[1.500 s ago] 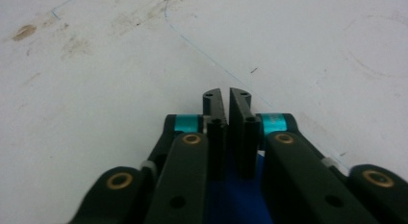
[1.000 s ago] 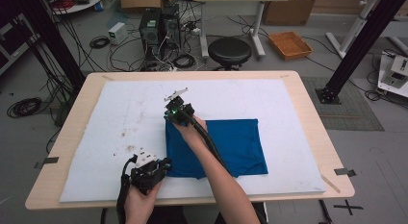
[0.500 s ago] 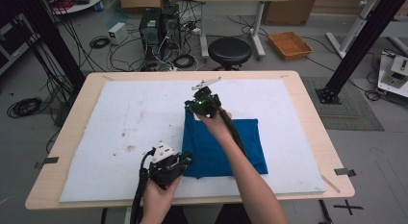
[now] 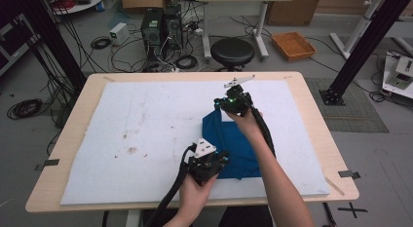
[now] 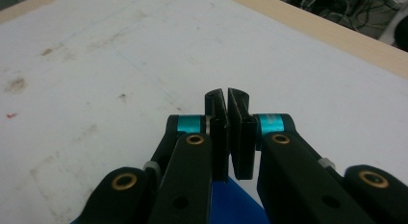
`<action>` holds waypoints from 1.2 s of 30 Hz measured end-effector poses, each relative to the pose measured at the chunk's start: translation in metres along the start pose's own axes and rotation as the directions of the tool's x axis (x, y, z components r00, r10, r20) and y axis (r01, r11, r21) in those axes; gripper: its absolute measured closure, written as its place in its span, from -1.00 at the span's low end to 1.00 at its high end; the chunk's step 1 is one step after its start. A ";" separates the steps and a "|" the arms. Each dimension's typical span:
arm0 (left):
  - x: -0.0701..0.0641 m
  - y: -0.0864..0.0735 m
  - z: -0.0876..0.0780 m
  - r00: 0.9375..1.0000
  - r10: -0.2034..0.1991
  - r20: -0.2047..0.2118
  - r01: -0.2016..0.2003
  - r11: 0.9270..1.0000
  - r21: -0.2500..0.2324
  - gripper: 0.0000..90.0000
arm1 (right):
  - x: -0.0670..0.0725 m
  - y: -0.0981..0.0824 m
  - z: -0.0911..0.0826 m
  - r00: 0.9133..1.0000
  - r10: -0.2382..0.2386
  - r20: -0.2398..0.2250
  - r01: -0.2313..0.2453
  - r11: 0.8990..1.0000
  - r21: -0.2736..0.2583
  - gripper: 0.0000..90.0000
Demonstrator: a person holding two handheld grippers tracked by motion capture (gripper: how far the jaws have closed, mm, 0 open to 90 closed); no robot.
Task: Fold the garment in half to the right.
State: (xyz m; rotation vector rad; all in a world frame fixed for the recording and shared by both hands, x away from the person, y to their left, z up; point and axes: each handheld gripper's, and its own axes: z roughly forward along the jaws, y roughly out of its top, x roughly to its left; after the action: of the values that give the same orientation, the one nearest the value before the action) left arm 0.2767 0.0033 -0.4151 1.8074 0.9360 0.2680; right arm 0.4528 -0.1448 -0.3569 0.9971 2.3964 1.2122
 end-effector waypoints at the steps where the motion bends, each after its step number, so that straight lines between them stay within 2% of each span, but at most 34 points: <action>1: -0.002 0.001 0.004 1.000 -0.003 0.004 0.003 1.000 0.001 0.83 | -0.004 -0.002 -0.003 1.000 0.005 0.005 -0.005 1.000 0.000 0.95; 10: -0.019 0.006 0.038 0.998 -0.029 0.064 0.028 1.000 0.010 0.90 | -0.036 -0.023 -0.023 0.998 0.040 0.058 -0.041 0.999 0.018 0.95; 15: -0.030 0.007 0.052 0.997 -0.006 0.082 0.004 1.000 0.023 0.94 | -0.051 -0.036 -0.035 0.995 0.065 0.082 -0.067 0.997 0.024 0.96; 17: -0.032 0.007 0.057 0.996 -0.011 0.088 0.009 0.999 0.033 0.94 | -0.056 -0.041 -0.039 0.993 0.076 0.093 -0.079 0.996 0.030 0.96; 22: -0.040 0.006 0.064 0.995 0.001 0.102 -0.005 0.999 0.038 0.94 | -0.064 -0.046 -0.047 0.991 0.076 0.112 -0.081 0.996 0.043 0.96; 27: -0.048 0.008 0.070 0.993 0.002 0.121 -0.006 0.999 0.036 0.94 | -0.067 -0.050 -0.049 0.989 0.068 0.132 -0.078 0.994 0.072 0.96; 31: -0.049 0.006 0.079 0.992 0.001 0.125 -0.007 0.999 0.048 0.94 | -0.071 -0.054 -0.046 0.985 0.064 0.159 -0.081 0.991 0.104 0.96; 33: -0.049 0.003 0.083 0.992 0.002 0.129 -0.010 0.998 0.059 0.93 | -0.073 -0.059 -0.044 0.984 0.061 0.165 -0.078 0.992 0.095 0.96; 36: -0.051 0.000 0.089 0.987 0.006 0.159 -0.019 0.997 0.081 0.81 | -0.078 -0.069 -0.040 0.980 0.073 0.185 -0.096 0.988 0.120 0.96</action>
State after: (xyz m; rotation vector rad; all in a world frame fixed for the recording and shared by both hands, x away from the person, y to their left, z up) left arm 0.2937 -0.0941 -0.4425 1.8806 0.8343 0.0921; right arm 0.4573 -0.2504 -0.3919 1.2042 2.3346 0.9576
